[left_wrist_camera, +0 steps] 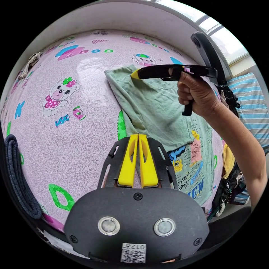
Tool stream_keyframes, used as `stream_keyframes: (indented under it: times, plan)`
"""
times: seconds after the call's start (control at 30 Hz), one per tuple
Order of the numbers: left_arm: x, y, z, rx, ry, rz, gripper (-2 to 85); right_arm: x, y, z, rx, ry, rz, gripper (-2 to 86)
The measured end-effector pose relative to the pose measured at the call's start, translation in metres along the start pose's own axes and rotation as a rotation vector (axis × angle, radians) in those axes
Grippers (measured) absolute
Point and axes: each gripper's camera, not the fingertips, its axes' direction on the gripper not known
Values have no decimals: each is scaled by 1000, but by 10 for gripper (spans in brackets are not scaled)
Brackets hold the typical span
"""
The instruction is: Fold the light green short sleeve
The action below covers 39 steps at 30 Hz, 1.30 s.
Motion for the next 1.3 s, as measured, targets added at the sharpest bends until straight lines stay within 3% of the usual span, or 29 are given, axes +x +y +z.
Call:
stream_keyframes:
  times: [0.23, 0.4, 0.53, 0.83, 1.3]
  plan:
    - [1, -3, -13, -5, 4, -6, 7, 0, 22, -20, 145, 51, 70, -5]
    - [4, -7, -21, -11, -2, -8, 6, 9, 10, 15, 23, 81, 162, 4]
    - [5, -9, -26, -16, 0, -6, 6, 11, 15, -15, 114, 91, 191, 10]
    - [8, -13, -36, -16, 8, -9, 4, 34, 85, -61, 50, 128, 194, 12]
    - [23, -21, -44, -22, -31, -25, 8, -24, 112, -56, -5, 235, 152, -3]
